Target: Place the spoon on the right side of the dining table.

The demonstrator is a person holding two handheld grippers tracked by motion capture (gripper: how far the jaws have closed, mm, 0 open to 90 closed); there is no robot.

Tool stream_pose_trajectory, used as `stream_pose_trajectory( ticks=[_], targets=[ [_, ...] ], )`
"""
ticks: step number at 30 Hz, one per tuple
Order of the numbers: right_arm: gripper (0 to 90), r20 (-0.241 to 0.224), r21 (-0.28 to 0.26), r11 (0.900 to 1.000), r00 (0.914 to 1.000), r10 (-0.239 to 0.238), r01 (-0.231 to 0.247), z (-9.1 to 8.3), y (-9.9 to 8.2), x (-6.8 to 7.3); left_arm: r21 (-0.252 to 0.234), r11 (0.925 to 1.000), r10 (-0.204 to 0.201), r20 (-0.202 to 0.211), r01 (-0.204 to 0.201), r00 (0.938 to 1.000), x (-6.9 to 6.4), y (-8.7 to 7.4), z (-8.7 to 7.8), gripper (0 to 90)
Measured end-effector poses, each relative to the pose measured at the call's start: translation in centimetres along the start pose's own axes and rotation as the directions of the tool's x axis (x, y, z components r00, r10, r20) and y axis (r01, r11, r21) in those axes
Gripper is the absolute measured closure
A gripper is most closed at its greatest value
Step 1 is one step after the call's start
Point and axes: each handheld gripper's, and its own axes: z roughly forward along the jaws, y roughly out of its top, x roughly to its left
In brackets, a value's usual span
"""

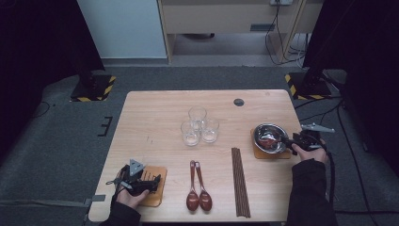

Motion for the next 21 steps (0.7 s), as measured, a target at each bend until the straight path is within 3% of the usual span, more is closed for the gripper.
stream_pose_trajectory(
  ticks=[21],
  targets=[
    [39.6, -0.032, 0.004, 0.9999, 0.9994, -0.012, 0.012, -1.2, -0.9, 0.6, -0.001, 1.0, 0.0, -0.001, 0.0, 1.0, 0.0, 0.0, 0.0, 2.8]
  ],
)
